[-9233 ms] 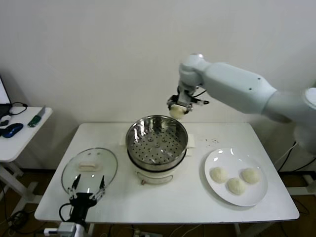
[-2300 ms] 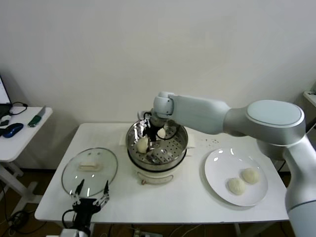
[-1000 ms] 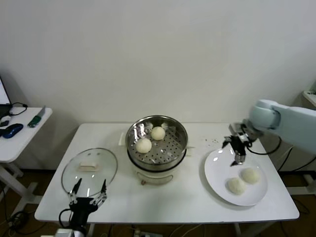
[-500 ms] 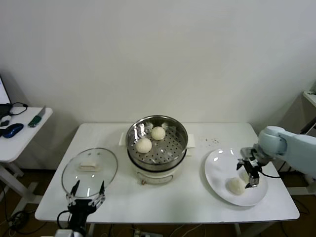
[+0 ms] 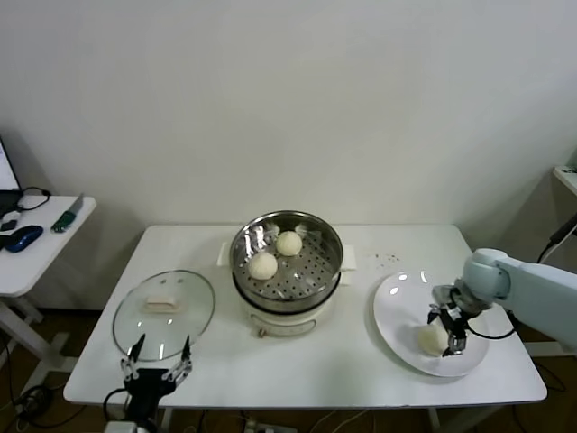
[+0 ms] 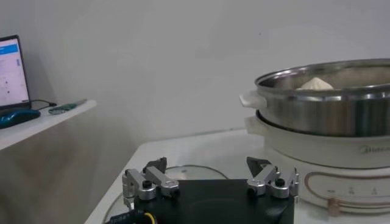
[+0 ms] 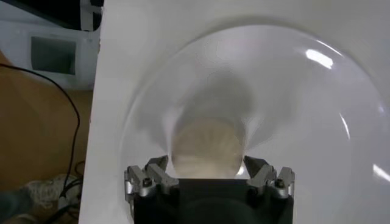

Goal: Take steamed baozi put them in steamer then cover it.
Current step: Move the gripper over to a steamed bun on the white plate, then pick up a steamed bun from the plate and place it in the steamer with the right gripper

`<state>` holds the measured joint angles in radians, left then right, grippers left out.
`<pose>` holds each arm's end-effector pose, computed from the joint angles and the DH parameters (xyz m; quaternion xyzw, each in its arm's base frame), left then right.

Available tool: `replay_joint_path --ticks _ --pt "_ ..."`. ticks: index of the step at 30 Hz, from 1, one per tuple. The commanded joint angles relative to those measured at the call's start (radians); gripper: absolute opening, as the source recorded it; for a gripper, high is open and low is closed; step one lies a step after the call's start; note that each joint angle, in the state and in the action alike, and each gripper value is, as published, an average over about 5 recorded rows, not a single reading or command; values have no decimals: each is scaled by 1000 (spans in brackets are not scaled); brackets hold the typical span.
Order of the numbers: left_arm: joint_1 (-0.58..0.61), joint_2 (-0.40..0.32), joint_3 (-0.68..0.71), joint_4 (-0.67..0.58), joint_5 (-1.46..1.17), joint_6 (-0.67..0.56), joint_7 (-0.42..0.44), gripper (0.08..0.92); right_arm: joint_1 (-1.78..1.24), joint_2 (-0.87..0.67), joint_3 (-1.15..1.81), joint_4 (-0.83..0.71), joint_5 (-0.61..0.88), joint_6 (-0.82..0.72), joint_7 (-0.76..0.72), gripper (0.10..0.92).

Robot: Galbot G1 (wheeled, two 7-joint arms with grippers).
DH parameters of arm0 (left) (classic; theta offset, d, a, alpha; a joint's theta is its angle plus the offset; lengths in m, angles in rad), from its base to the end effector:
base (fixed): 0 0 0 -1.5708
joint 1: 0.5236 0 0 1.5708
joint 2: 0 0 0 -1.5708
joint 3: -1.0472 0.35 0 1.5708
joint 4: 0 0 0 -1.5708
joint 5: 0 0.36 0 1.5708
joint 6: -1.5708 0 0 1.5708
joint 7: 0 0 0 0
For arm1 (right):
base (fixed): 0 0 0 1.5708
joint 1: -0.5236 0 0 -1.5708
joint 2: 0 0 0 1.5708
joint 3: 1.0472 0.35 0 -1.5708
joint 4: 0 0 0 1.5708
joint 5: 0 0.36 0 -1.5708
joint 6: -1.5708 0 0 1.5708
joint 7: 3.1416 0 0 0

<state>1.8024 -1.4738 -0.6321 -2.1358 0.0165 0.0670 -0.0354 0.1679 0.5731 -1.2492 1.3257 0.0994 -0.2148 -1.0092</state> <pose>0.1150 0.0480 -0.3188 0.0325 -0.9884 -0.0814 0.1240 0.4674 -0.1820 -0.2484 0.5324 -0.4872 0.5133 0.4645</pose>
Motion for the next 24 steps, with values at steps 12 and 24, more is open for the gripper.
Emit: replay_joint_path --ticks 12,24 --pt "12 -7 2 2 18 -4 -6 823 26 32 -38 -21 2 4 -22 731" --pt "26 0 11 4 17 -6 -1 823 319 74 -172 -15 -48 224 -78 712"
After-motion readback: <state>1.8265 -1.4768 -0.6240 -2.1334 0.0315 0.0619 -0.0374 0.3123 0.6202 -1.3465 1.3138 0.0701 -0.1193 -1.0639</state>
